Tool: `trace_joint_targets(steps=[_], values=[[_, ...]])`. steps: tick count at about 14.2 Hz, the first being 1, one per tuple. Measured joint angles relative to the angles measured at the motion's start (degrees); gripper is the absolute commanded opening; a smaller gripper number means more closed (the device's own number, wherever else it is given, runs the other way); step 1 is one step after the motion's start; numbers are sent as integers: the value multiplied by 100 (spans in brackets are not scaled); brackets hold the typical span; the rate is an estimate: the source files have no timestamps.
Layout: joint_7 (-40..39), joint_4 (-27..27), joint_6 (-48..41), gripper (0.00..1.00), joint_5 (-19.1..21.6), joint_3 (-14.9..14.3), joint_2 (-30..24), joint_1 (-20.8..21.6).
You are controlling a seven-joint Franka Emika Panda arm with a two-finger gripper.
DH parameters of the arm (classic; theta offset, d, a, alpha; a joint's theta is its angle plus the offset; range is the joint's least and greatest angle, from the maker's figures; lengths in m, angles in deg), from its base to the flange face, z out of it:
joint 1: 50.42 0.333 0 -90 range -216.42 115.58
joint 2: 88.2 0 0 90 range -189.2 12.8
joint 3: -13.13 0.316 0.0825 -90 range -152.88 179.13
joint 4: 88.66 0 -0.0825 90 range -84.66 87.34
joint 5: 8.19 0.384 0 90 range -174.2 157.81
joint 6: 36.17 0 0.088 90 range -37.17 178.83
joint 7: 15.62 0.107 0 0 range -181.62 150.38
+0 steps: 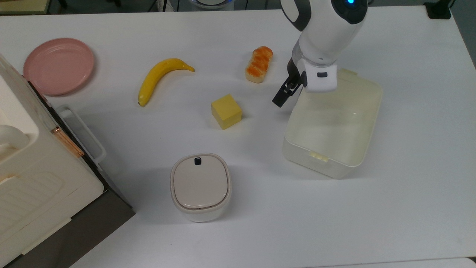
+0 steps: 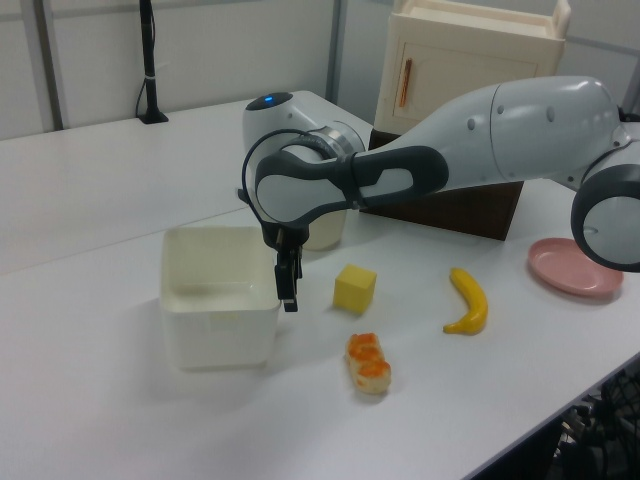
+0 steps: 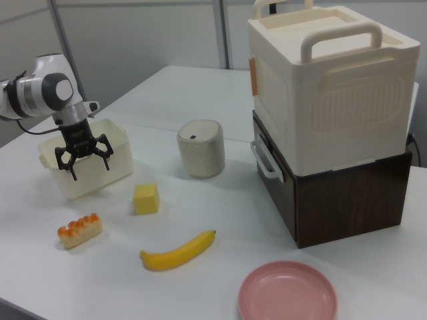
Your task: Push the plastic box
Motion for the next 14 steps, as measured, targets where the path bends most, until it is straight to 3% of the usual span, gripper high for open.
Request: trace_joint_targets(steps=[5, 8, 11, 12, 14], values=[[254, -134, -41, 100, 102, 38, -82, -62], [261, -281, -1102, 100, 103, -4, -884, -762], [1755, -277, -1301, 100, 131, -12, -1670, -1681], [2397, -280, -1301, 100, 134, -10, -1800, -1872], [2947, -295, -1301, 100, 274, 46, -1884, -2201]])
